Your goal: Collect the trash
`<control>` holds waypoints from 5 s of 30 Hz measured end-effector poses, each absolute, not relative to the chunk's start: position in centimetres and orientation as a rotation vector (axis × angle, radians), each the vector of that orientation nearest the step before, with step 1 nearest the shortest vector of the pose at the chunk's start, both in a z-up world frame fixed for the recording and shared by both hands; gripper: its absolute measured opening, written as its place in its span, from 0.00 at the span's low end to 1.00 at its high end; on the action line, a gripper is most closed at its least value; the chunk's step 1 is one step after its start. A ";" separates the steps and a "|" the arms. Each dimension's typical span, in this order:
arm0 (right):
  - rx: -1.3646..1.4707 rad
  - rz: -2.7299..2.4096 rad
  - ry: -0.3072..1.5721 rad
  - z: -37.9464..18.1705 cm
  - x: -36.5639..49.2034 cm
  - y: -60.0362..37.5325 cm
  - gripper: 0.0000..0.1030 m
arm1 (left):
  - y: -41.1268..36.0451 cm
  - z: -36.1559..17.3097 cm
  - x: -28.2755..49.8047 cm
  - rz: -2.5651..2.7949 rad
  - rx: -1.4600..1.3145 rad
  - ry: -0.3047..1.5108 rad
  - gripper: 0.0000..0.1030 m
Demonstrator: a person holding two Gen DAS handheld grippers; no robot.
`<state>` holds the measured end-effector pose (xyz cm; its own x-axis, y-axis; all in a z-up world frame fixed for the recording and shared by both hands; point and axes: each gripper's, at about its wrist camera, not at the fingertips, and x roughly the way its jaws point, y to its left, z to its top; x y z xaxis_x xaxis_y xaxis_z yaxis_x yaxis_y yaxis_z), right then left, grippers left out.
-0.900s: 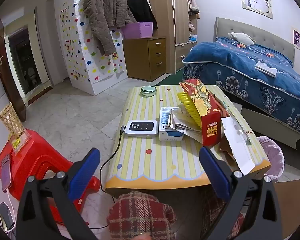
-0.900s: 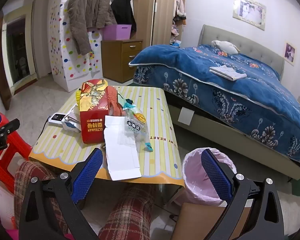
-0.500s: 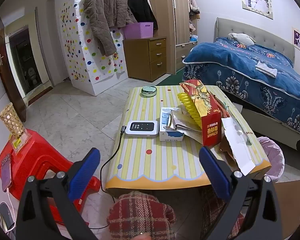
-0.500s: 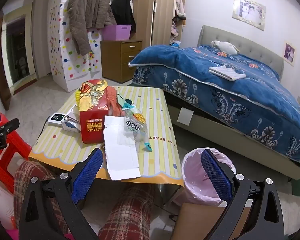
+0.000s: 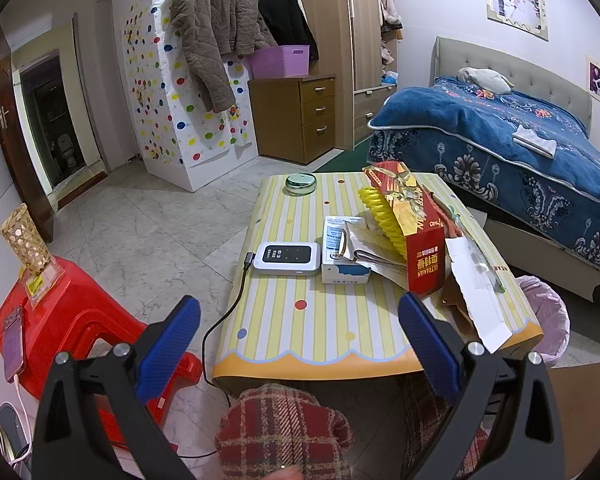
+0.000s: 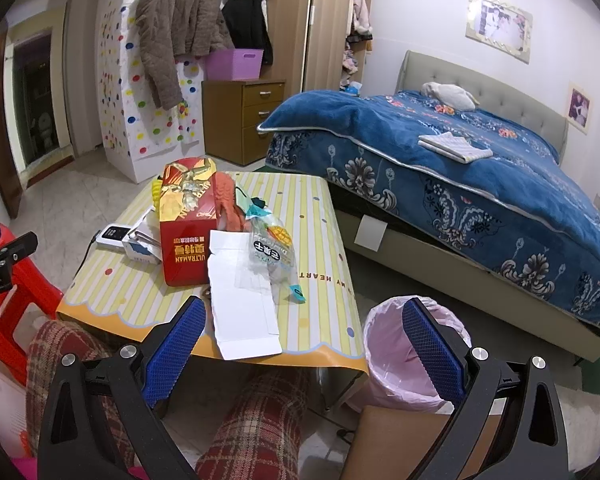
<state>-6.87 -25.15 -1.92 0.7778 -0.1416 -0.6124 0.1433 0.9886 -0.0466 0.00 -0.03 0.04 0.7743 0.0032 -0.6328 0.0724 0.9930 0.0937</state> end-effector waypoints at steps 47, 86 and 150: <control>0.000 -0.154 0.660 -2.1 -7.0 -25.2 0.95 | 0.0 0.1 0.0 -0.038 0.114 0.681 0.94; -0.096 -0.112 0.689 -8.7 -2.1 -26.0 0.93 | -2.3 -5.5 4.4 -0.121 0.155 0.766 0.93; 0.003 -0.065 0.623 -11.2 -4.3 -28.8 0.00 | -11.3 -10.7 2.7 -0.431 0.186 0.844 0.70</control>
<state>-4.26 -28.75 -11.18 0.8101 -0.0594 -0.5832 0.0615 0.9980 -0.0162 2.75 -11.29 -10.70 0.5848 -0.2941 -0.7560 0.4396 0.8981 -0.0093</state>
